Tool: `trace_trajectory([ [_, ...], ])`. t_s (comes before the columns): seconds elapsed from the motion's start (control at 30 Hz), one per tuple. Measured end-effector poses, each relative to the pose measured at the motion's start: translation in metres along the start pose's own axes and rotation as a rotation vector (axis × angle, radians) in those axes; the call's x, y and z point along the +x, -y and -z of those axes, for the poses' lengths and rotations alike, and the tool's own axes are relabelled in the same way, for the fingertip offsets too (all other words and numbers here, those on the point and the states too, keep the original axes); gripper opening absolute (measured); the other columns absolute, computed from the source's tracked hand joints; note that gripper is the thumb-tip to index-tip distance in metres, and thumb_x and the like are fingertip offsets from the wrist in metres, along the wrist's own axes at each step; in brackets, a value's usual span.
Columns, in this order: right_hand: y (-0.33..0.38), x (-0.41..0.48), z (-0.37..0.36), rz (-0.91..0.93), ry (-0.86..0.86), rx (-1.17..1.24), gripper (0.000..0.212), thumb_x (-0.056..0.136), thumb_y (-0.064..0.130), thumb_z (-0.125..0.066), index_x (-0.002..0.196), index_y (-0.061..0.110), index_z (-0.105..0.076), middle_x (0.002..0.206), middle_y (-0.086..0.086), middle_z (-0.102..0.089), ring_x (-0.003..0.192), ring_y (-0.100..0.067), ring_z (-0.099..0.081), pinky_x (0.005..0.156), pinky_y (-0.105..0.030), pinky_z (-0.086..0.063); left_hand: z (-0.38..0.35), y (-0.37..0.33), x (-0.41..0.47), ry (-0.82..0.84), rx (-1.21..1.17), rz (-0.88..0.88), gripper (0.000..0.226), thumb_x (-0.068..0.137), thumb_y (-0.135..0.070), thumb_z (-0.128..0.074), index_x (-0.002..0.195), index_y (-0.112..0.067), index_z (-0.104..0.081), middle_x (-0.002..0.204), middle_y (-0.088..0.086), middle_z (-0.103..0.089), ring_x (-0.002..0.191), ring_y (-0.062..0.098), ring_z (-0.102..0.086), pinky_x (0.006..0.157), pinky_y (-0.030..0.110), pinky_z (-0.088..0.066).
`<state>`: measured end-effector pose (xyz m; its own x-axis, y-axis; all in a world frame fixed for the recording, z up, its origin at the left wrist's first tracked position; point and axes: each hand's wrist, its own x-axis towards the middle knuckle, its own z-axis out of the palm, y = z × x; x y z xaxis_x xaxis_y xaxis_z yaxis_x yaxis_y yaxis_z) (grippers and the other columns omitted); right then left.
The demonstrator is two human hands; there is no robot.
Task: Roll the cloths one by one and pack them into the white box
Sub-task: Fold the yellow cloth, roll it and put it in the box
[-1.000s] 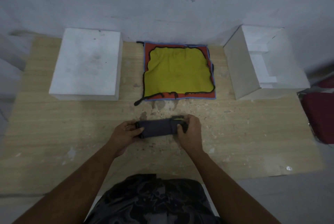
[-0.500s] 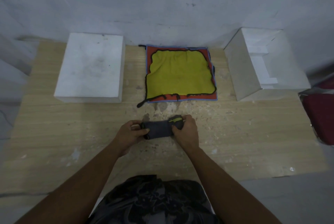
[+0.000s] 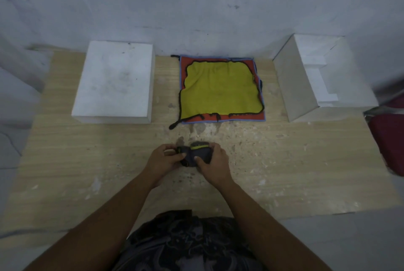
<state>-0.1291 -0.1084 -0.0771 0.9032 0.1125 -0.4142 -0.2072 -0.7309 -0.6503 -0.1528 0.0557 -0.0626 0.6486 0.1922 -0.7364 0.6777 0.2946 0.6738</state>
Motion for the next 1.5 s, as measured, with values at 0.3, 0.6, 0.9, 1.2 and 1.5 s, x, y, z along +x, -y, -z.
trace_trajectory([
  [0.3,0.005,-0.001,0.007,-0.08,0.093,0.359,0.045,0.089,0.027,-0.063,0.13,0.019,-0.046,0.12,-0.003,-0.056,0.112,-0.022,-0.058,0.088,-0.031,-0.053,-0.009,0.0,-0.003,-0.069,0.052,-0.037,0.023,0.084,-0.009,-0.07,0.1,-0.012,-0.055,0.115,0.021,-0.062,0.103,0.034,-0.064,0.088,0.047,-0.056],
  [0.6,-0.016,-0.003,0.057,0.011,0.032,0.509,0.053,0.077,0.017,-0.078,0.122,0.015,-0.051,0.114,0.0,-0.058,0.104,-0.016,-0.057,0.083,-0.024,-0.052,-0.058,-0.015,-0.023,-0.004,0.149,-0.154,0.065,0.071,-0.034,-0.081,0.122,-0.012,-0.046,0.114,0.004,-0.06,0.101,0.019,-0.063,0.088,0.039,-0.056],
  [0.9,-0.039,0.003,0.139,0.227,-0.139,0.529,0.043,0.076,0.014,-0.076,0.116,0.018,-0.062,0.119,-0.003,-0.062,0.108,-0.017,-0.061,0.087,-0.038,-0.056,-0.157,-0.045,-0.04,0.082,0.184,-0.279,0.078,0.064,-0.033,-0.086,0.128,-0.024,-0.044,0.114,-0.002,-0.055,0.097,0.002,-0.058,0.082,0.031,-0.056],
  [1.2,-0.059,0.026,0.26,0.248,-0.205,0.807,0.052,0.079,0.007,-0.074,0.126,0.014,-0.053,0.119,0.007,-0.061,0.104,-0.002,-0.064,0.079,-0.023,-0.056,-0.266,-0.105,-0.044,0.318,-0.007,-0.242,0.036,0.085,-0.024,-0.067,0.118,-0.011,-0.062,0.119,0.008,-0.066,0.107,0.025,-0.066,0.085,0.039,-0.059],
  [1.5,-0.069,0.078,0.342,0.205,-0.11,0.839,0.016,0.089,0.025,-0.063,0.104,0.031,-0.059,0.109,-0.005,-0.069,0.099,-0.019,-0.068,0.084,-0.041,-0.058,-0.351,-0.141,-0.02,0.263,0.089,-0.304,0.062,0.073,-0.05,-0.073,0.106,0.002,-0.064,0.102,0.019,-0.072,0.089,0.029,-0.072,0.079,0.044,-0.06],
])
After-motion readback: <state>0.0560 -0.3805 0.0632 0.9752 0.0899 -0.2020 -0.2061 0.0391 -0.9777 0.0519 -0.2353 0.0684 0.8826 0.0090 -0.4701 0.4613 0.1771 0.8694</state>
